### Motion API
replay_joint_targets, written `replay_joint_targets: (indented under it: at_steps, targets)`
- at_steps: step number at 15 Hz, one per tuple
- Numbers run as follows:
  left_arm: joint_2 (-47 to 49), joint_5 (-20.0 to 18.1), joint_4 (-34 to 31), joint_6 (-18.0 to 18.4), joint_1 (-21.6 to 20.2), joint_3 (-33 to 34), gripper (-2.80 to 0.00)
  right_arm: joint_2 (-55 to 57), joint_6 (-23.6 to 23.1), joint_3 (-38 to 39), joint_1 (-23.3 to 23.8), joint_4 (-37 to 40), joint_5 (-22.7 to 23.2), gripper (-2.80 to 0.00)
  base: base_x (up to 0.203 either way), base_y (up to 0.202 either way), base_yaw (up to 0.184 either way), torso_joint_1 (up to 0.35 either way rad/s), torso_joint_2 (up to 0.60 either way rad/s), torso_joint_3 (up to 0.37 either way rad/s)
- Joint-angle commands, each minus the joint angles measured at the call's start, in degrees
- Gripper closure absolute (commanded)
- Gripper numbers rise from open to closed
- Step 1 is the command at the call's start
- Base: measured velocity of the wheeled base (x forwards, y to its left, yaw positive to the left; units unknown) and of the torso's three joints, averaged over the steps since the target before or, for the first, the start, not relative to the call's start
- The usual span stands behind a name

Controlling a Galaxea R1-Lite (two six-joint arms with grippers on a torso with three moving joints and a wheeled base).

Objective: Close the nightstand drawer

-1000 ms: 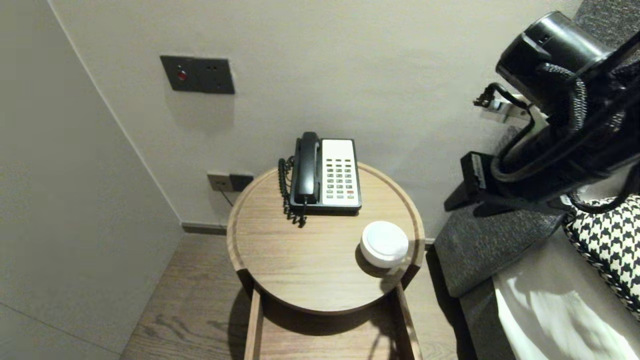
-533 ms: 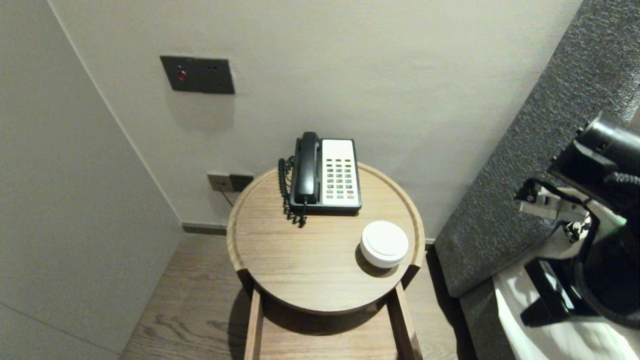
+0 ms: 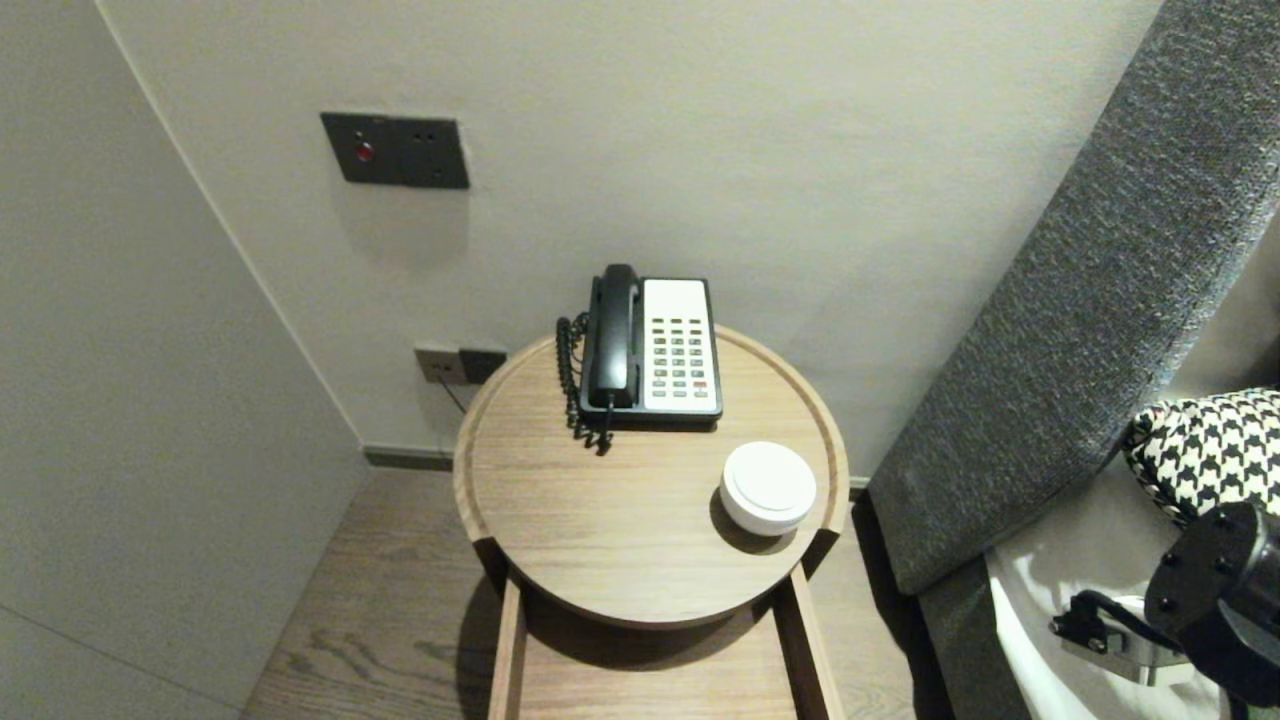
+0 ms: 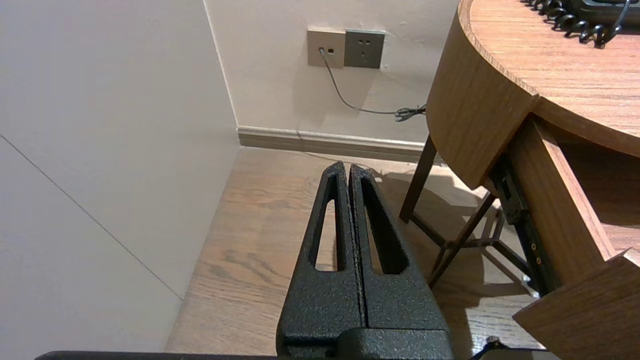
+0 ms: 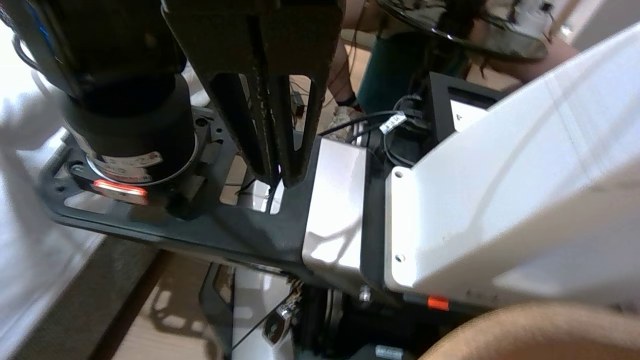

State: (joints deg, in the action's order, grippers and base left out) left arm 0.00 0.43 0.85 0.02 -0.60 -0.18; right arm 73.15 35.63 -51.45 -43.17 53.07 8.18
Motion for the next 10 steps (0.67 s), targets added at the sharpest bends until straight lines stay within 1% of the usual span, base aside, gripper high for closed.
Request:
replay_joint_targets:
  at_steps: [1,4,7,9,10]
  targets:
    - [-0.09,0.01,0.03,-0.02,-0.02,0.01,0.0,0.09,-0.05,4.65,-2.1,-3.68,0.33,0.0,0.0,0.0,0.0,0.0,0.0,0.0]
    - [-0.09,0.01,0.03,-0.02,-0.02,0.01,0.0,0.75,-0.43,9.93,-4.82,-12.45,0.33,0.0,0.0,0.0,0.0,0.0,0.0,0.0]
    - [-0.09,0.01,0.03,-0.02,-0.02,0.01,0.0,2.98,-0.83,11.43,-6.72,-15.12,0.09,0.0,0.0,0.0,0.0,0.0,0.0,0.0]
    - [-0.09,0.08,0.03,-0.02,-0.02,0.01,0.0,5.56,-1.43,11.38,-6.91,-16.4,-0.01,0.0,0.0,0.0,0.0,0.0,0.0,0.0]
    - [-0.09,0.02,0.03,-0.02,-0.02,0.01,0.0,6.58,-1.51,11.43,-6.92,-18.67,-0.24,0.0,0.0,0.0,0.0,0.0,0.0,0.0]
